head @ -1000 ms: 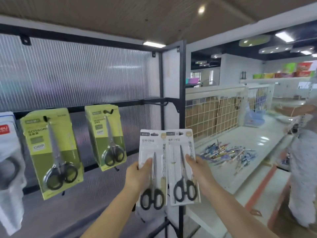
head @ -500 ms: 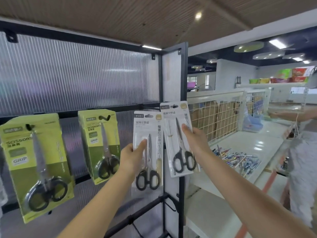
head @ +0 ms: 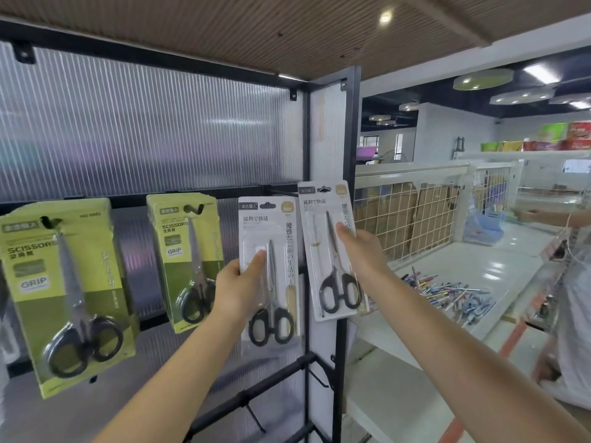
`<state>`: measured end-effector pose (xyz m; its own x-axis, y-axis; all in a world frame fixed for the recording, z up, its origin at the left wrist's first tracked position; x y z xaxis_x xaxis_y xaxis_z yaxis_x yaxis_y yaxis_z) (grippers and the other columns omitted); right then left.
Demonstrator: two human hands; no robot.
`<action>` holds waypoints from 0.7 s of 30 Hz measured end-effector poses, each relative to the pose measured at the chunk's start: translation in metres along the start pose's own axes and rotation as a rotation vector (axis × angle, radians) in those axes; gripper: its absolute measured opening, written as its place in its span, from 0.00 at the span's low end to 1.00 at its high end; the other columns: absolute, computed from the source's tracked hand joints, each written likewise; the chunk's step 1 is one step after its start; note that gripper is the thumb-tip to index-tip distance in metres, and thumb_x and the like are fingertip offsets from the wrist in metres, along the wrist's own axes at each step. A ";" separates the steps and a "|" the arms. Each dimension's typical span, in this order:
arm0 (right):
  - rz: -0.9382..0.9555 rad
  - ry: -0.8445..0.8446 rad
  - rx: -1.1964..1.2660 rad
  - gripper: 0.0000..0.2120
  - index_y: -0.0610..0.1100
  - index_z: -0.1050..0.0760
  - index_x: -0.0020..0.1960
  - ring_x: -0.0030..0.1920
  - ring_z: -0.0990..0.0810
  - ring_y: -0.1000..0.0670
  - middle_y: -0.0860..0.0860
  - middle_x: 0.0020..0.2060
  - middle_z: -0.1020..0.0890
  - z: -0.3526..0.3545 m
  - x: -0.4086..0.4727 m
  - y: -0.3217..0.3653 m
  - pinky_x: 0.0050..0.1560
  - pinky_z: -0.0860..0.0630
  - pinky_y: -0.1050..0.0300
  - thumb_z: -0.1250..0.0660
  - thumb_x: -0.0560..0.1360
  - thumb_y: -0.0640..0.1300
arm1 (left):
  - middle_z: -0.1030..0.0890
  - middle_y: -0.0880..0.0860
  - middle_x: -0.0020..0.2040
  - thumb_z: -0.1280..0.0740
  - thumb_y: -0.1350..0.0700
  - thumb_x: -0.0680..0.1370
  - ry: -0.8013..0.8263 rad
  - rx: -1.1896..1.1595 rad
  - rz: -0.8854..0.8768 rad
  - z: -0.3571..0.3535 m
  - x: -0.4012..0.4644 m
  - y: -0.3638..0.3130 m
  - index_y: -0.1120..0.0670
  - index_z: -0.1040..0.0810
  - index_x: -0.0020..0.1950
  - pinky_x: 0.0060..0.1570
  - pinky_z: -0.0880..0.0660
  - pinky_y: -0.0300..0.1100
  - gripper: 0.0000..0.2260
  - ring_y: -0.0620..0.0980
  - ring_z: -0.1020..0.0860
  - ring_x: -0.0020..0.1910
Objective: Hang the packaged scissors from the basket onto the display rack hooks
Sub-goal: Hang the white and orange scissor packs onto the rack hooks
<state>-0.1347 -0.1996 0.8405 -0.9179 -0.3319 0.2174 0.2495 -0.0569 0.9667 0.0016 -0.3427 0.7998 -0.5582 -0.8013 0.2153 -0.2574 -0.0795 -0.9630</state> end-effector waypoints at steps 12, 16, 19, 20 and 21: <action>-0.014 0.019 0.010 0.27 0.30 0.32 0.65 0.57 0.24 0.44 0.36 0.62 0.26 0.002 0.000 0.005 0.60 0.29 0.51 0.38 0.79 0.52 | 0.27 0.50 0.31 0.35 0.53 0.78 -0.025 -0.017 -0.004 -0.004 0.002 0.000 0.55 0.32 0.34 0.23 0.30 0.30 0.15 0.46 0.30 0.29; -0.017 0.023 0.013 0.28 0.29 0.34 0.66 0.64 0.29 0.40 0.36 0.64 0.28 -0.001 0.006 0.006 0.64 0.33 0.46 0.38 0.79 0.53 | 0.30 0.43 0.22 0.36 0.54 0.79 -0.013 -0.061 0.017 -0.004 0.006 0.003 0.54 0.34 0.33 0.25 0.32 0.36 0.16 0.45 0.33 0.25; -0.039 0.012 -0.002 0.29 0.29 0.34 0.67 0.65 0.30 0.38 0.35 0.65 0.29 -0.001 0.011 0.003 0.65 0.34 0.45 0.39 0.78 0.53 | 0.26 0.47 0.29 0.35 0.53 0.78 -0.017 -0.047 0.007 -0.004 0.007 0.002 0.56 0.29 0.36 0.24 0.29 0.32 0.12 0.45 0.29 0.29; -0.049 0.016 -0.009 0.30 0.29 0.34 0.67 0.65 0.30 0.38 0.36 0.65 0.29 -0.001 0.013 0.002 0.65 0.34 0.45 0.39 0.78 0.55 | 0.26 0.48 0.31 0.35 0.53 0.78 -0.023 -0.025 0.005 -0.004 0.008 0.001 0.56 0.29 0.37 0.24 0.30 0.30 0.12 0.45 0.29 0.29; -0.064 0.025 -0.014 0.31 0.30 0.34 0.67 0.65 0.29 0.38 0.36 0.65 0.29 0.000 0.015 0.001 0.65 0.34 0.45 0.39 0.78 0.56 | 0.27 0.49 0.31 0.35 0.52 0.78 -0.022 -0.013 0.008 -0.003 0.010 0.003 0.56 0.29 0.37 0.24 0.30 0.30 0.12 0.45 0.30 0.29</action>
<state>-0.1478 -0.2049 0.8444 -0.9242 -0.3507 0.1514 0.1948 -0.0917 0.9765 -0.0071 -0.3487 0.7997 -0.5424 -0.8150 0.2041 -0.2638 -0.0654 -0.9624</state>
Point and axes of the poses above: each hand's wrist, its own x-axis towards the middle knuckle, its own z-axis out of the back of the hand, y = z × x, the point moved 3 cm from there along x, towards the middle knuckle
